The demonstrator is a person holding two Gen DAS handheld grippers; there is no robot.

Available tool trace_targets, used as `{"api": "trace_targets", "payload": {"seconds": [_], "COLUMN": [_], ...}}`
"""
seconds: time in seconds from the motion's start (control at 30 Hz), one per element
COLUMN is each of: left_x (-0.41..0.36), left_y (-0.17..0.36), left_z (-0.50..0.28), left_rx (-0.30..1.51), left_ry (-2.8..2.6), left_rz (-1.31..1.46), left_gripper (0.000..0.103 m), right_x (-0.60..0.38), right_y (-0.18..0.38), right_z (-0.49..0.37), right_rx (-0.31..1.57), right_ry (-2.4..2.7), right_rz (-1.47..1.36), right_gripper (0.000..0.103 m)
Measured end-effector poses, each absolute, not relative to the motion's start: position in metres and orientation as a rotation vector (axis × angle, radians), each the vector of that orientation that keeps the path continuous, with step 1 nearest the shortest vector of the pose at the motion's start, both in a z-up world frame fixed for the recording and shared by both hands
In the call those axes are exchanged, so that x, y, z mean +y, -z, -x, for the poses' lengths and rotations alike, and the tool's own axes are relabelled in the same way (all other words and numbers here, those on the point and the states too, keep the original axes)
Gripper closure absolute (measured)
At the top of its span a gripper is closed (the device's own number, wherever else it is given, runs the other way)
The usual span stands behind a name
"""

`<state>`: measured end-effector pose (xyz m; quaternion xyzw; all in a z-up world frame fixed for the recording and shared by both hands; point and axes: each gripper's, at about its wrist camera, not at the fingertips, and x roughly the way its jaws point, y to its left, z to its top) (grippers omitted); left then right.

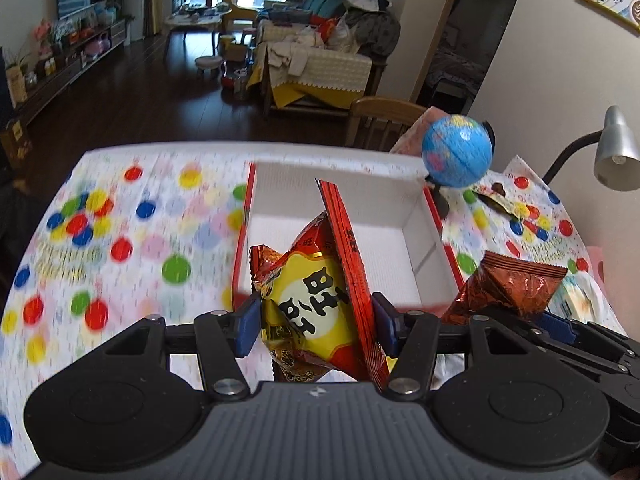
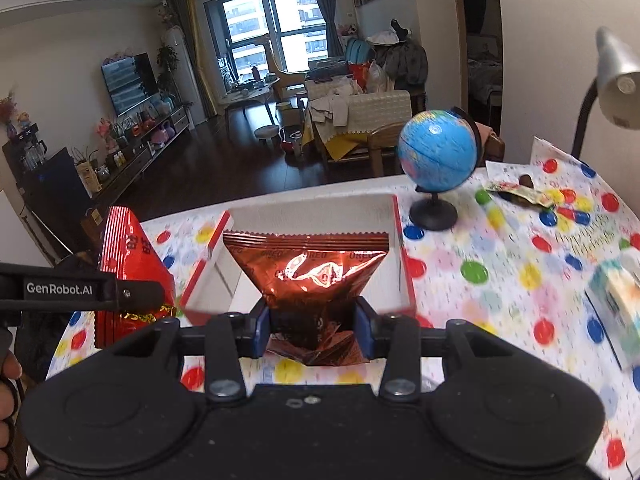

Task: Organize snacks
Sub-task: 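Lift both packets and carry them over the open red box, then open both grippers to drop the packets into the red box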

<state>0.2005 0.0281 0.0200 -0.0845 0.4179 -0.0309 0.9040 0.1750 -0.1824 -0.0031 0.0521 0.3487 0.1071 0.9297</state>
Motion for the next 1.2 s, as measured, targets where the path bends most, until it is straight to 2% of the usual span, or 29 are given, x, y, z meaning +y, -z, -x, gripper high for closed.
{"api": "trace_targets", "payload": {"seconds": [0.37, 0.67, 0.93, 1.2], "left_x": [0.031, 0.022, 0.018, 0.019], "left_y": [0.009, 0.057, 0.101, 0.120], "left_z": [-0.294, -0.348, -0.373, -0.383], "left_rx": [0.894, 0.972, 1.059, 1.097], "left_ry": [0.101, 0.112, 0.113, 0.104], "left_rz": [0.096, 0.005, -0.052, -0.068], "left_gripper": [0.046, 0.046, 0.046, 0.045], "right_x": [-0.163, -0.150, -0.140, -0.136], "right_y": [0.025, 0.073, 0.108, 0.121], "right_z": [-0.263, -0.312, -0.325, -0.326], "right_rx": [0.753, 0.893, 0.981, 1.026], "right_ry": [-0.185, -0.152, -0.148, -0.143], "right_rz": [-0.078, -0.044, -0.019, 0.000], "right_gripper": [0.063, 0.063, 0.063, 0.062]}}
